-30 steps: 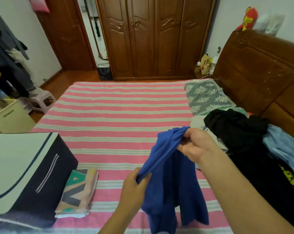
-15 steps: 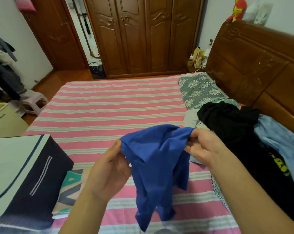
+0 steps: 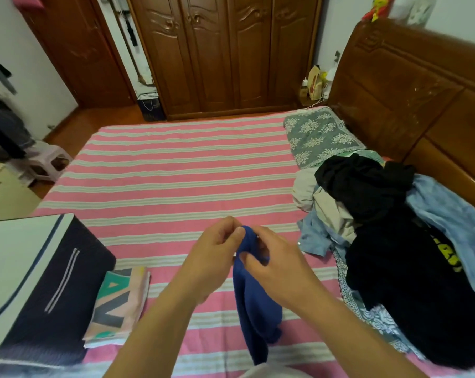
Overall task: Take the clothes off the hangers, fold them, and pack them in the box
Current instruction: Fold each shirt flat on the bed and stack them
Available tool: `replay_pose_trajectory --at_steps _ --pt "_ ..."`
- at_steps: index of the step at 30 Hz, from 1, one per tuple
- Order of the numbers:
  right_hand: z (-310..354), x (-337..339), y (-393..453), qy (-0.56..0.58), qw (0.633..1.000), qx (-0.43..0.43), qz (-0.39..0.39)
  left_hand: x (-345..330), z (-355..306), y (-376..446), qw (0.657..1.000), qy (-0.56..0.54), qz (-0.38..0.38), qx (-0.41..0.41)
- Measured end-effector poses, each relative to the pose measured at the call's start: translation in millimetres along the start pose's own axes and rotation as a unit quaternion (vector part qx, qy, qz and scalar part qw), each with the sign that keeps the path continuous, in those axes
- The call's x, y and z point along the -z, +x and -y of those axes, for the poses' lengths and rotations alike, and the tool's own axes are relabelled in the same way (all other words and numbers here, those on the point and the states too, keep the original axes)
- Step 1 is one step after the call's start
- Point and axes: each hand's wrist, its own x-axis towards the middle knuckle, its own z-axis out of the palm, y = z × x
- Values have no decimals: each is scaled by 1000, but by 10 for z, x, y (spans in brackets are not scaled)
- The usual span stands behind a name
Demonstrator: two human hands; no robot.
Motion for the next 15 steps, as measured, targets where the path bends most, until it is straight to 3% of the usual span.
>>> replay_pose_trajectory --at_steps 5,8,11,15 --pt "31 16 29 -81 995 30 -40 84 105 -10 991 126 -4 -43" --pt "93 -45 17 -110 989 36 -89 66 201 8 977 198 -51 -56" --pt "187 -51 25 -81 987 25 -139 -63 221 -32 979 179 -76 -68" --pt "323 145 128 -90 974 76 -195 -111 387 -80 984 162 -30 -69"
